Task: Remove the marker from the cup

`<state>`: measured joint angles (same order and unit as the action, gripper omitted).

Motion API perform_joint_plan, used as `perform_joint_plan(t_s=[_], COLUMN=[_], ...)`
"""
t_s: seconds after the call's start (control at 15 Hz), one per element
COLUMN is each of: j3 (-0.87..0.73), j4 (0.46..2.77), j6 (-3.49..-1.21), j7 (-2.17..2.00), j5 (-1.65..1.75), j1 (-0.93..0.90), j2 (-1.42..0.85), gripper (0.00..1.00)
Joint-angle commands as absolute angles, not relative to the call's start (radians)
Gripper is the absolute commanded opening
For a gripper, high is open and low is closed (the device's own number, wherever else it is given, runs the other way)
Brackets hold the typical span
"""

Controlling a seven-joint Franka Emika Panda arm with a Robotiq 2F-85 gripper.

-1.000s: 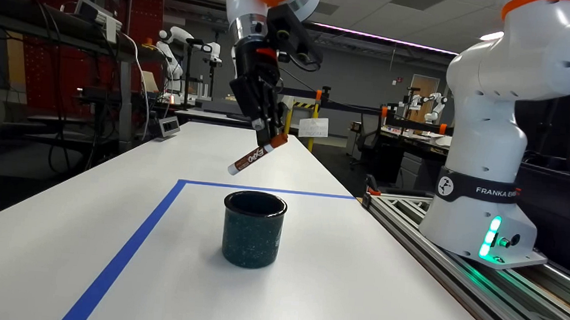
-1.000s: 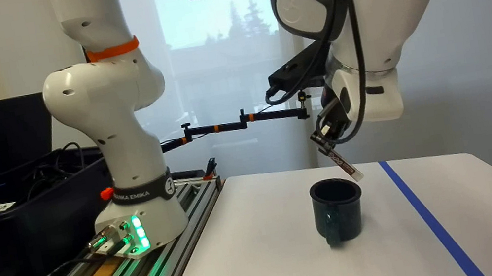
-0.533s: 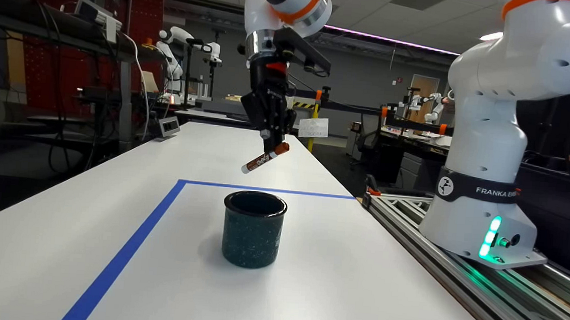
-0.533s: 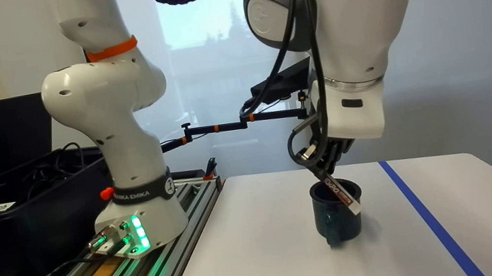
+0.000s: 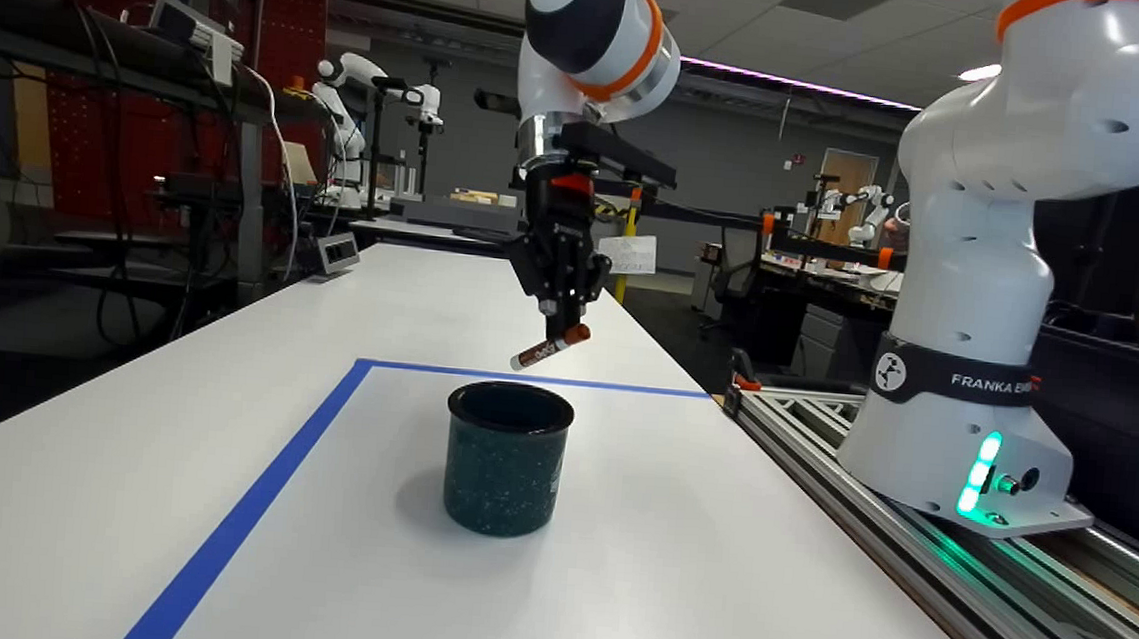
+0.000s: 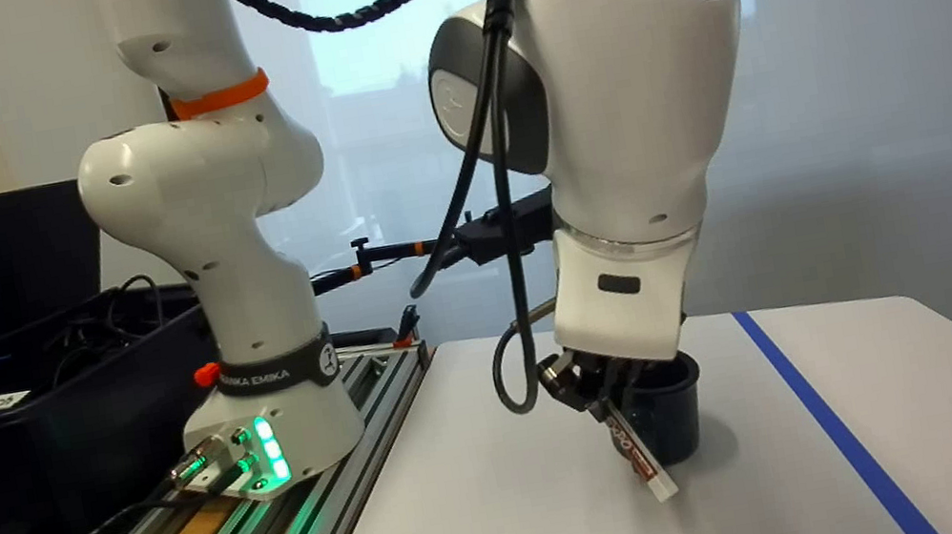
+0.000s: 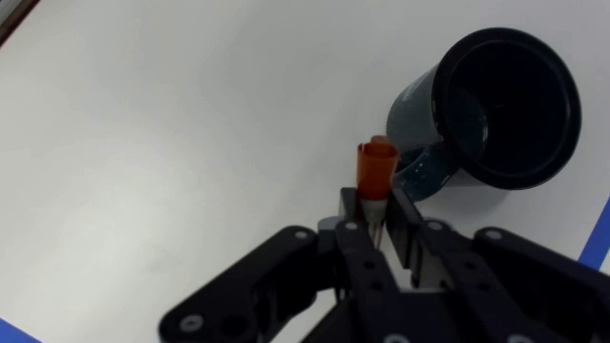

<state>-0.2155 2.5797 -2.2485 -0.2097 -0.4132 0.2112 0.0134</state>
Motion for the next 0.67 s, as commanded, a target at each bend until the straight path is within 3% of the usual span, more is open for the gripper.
perform_joint_plan(t_s=[0.0,0.6], j3=[-0.214,-0.184], j4=[2.61,2.61], j6=[-2.33,-2.428], j7=[-0.2,-0.152], j5=[-0.418,-0.45], j1=[0.211,0.205], j2=[-0.021,-0.17], gripper=[0.05,0.05])
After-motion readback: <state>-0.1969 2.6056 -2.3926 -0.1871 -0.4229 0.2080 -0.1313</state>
